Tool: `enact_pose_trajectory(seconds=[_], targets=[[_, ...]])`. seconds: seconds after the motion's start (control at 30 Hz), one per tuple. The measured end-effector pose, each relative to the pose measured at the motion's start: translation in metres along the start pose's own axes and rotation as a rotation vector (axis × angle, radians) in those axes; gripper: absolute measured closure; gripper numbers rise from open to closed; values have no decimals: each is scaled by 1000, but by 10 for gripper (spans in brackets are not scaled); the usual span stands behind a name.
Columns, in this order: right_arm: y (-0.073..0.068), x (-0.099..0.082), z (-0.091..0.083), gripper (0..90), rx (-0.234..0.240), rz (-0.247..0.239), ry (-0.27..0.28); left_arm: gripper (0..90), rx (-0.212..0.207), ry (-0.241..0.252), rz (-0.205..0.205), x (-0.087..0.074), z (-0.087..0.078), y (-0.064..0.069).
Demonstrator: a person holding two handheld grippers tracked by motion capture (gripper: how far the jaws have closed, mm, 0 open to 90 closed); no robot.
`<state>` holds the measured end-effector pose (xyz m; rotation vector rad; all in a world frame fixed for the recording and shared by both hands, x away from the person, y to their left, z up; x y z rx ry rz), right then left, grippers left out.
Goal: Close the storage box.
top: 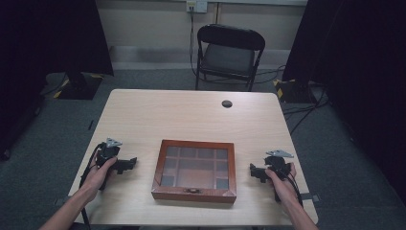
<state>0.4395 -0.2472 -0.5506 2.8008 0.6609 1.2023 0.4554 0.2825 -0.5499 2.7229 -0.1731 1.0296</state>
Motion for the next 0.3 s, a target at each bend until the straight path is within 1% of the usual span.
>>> enact_pose_trajectory(seconds=[0.03,0.07,0.1,0.3], targets=[[0,0,0,0,-1,1,-1,18,-4,7,1,0,1,-1],[0,0,0,0,0,1,-1,0,-20,18,6,0,2,-2],[0,0,0,0,0,0,0,0,-36,34,16,0,3,-3],[0,0,0,0,-1,1,-1,0,-38,34,18,0,3,-2]])
Point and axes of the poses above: each handheld gripper's, and its own axes: z roughly forward along the jaws, x roughly out of its top, y roughly to its right, the point moved 7 cm from there along z, roughly forward along the jaws, and after that the axes turned 14 degrees about -z, right-handed, at the moved point
